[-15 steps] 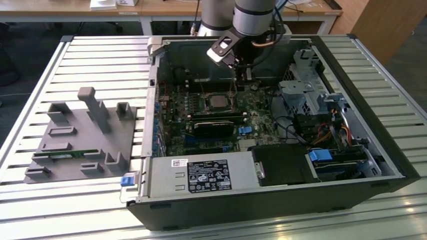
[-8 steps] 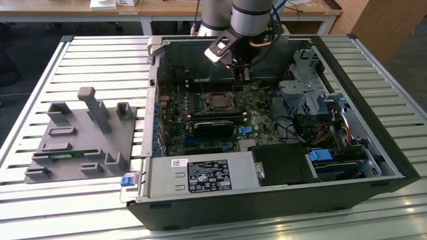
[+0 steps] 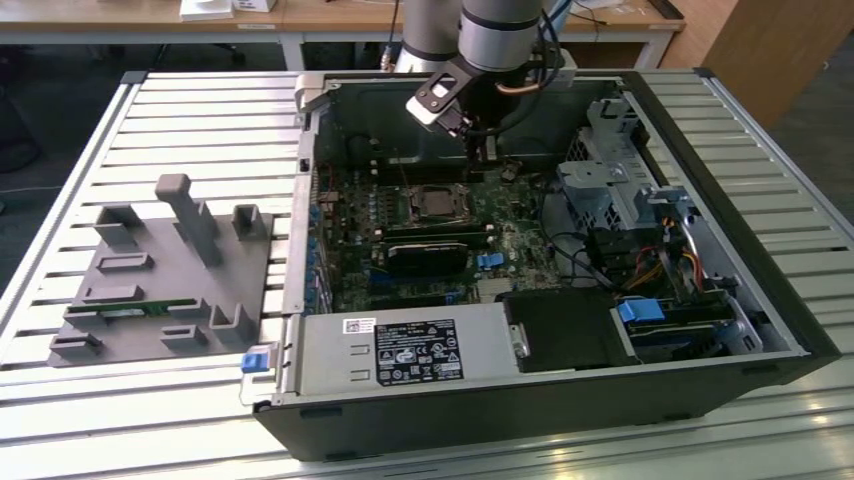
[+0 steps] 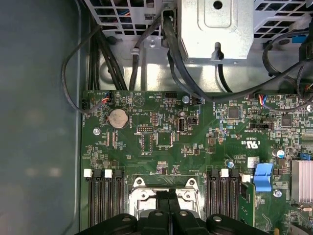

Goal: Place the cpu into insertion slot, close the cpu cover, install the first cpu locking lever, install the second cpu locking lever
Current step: 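Close the cpu cover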

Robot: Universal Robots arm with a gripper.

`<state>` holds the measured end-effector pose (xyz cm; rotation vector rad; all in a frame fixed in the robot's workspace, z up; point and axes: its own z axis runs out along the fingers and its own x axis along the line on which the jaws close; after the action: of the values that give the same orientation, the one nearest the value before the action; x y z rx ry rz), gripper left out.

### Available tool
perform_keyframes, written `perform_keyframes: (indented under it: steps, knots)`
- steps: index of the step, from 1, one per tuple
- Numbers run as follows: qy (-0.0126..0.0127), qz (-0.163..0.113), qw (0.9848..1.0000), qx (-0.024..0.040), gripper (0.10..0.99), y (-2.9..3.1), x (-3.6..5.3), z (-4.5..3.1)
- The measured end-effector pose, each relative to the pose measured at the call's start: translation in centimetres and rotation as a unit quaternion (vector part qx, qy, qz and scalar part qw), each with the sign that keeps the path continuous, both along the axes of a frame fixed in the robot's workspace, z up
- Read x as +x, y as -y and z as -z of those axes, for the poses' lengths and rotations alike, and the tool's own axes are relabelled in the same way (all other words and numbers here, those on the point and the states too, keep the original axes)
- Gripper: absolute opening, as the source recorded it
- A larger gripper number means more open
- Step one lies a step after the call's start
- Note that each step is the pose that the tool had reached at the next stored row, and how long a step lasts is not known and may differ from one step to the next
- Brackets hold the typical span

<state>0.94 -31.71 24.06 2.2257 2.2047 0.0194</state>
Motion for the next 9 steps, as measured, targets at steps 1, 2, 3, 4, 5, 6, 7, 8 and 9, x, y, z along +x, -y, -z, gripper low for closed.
perform_keyframes:
  steps: [1, 2, 3, 4, 5, 6, 7, 8, 9]
  knots:
    - [0.0, 0.0, 1.0, 0.0, 0.106, 0.0, -0.01, 0.0]
    - [0.0, 0.0, 1.0, 0.0, 0.106, 0.0, -0.01, 0.0]
    - [0.0, 0.0, 1.0, 0.0, 0.106, 0.0, -0.02, 0.0]
    - [0.0, 0.0, 1.0, 0.0, 0.106, 0.0, -0.02, 0.0]
    - [0.0, 0.0, 1.0, 0.0, 0.106, 0.0, -0.02, 0.0]
    - [0.0, 0.0, 1.0, 0.0, 0.106, 0.0, -0.03, 0.0]
    - [0.0, 0.0, 1.0, 0.0, 0.106, 0.0, -0.04, 0.0]
    - [0.0, 0.0, 1.0, 0.0, 0.106, 0.0, -0.07, 0.0]
    - [0.0, 0.0, 1.0, 0.0, 0.106, 0.0, -0.08, 0.0]
